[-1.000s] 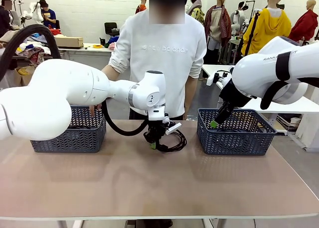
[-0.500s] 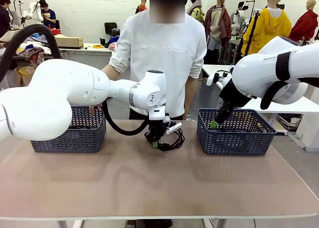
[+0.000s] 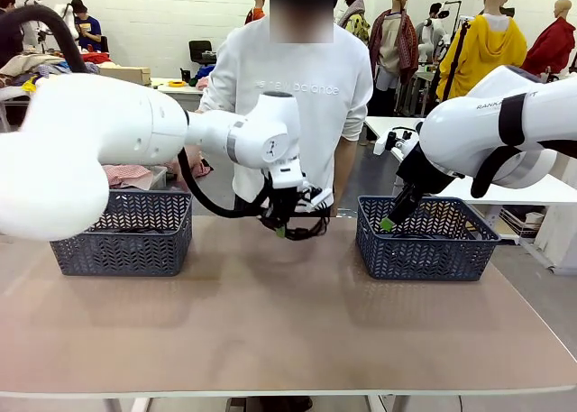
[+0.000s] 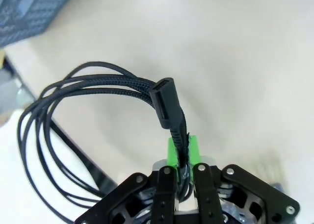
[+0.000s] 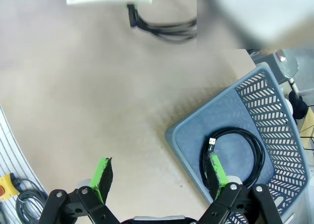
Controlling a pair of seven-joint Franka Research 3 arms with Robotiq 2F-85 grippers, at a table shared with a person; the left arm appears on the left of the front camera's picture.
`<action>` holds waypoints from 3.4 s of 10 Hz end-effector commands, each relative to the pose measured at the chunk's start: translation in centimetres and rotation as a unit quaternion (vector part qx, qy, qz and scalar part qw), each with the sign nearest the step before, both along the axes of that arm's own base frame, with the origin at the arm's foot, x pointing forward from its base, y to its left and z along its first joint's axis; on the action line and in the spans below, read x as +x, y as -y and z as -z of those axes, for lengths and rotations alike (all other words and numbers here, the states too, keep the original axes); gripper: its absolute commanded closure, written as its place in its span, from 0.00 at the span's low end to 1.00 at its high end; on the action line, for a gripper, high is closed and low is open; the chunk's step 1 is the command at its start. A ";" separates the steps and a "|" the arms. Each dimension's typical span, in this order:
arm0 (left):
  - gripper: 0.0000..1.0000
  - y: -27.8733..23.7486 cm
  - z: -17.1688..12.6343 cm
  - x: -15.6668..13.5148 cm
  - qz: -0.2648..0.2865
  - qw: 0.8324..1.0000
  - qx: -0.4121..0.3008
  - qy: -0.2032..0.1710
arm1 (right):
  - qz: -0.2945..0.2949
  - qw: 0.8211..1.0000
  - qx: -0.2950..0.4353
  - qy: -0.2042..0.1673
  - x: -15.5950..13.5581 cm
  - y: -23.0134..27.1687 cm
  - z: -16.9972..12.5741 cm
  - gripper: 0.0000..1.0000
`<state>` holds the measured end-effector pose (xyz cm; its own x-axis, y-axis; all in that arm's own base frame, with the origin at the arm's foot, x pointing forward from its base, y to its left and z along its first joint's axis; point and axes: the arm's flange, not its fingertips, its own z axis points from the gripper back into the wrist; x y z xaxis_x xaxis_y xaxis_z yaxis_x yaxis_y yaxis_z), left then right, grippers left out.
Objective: Organize the cables according to human instructions.
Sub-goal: Pick up a bundle of cables and place it in the basket indicated by the human.
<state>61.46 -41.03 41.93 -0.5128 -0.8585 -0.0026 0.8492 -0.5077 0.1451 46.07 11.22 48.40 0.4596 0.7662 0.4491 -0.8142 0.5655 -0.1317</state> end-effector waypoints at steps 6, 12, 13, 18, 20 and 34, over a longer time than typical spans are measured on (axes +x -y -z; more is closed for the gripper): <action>1.00 -14.7 -9.2 -5.3 -0.203 0.979 -0.012 0.028 | 0.004 1.000 -0.003 0.001 0.0 0.0 -0.1 0.00; 1.00 -26.2 -9.8 -6.9 -0.262 0.965 -0.031 0.003 | 0.004 1.000 -0.003 0.001 0.0 0.0 -0.1 0.00; 1.00 -27.1 -9.4 -6.8 -0.271 0.962 -0.033 0.002 | 0.004 1.000 -0.003 0.001 0.0 0.0 -0.1 0.00; 1.00 -27.4 -9.3 -5.9 -0.279 0.960 -0.018 -0.001 | 0.004 1.000 -0.003 0.001 0.0 0.0 -0.1 0.00; 1.00 -27.4 -9.3 -5.9 -0.279 0.960 -0.018 -0.001 | 0.004 1.000 -0.003 0.001 0.0 0.0 -0.1 0.00; 0.90 -35.2 -3.0 -3.3 -0.314 0.949 -0.041 -0.004 | 0.004 1.000 -0.003 0.001 0.0 0.0 -0.1 0.00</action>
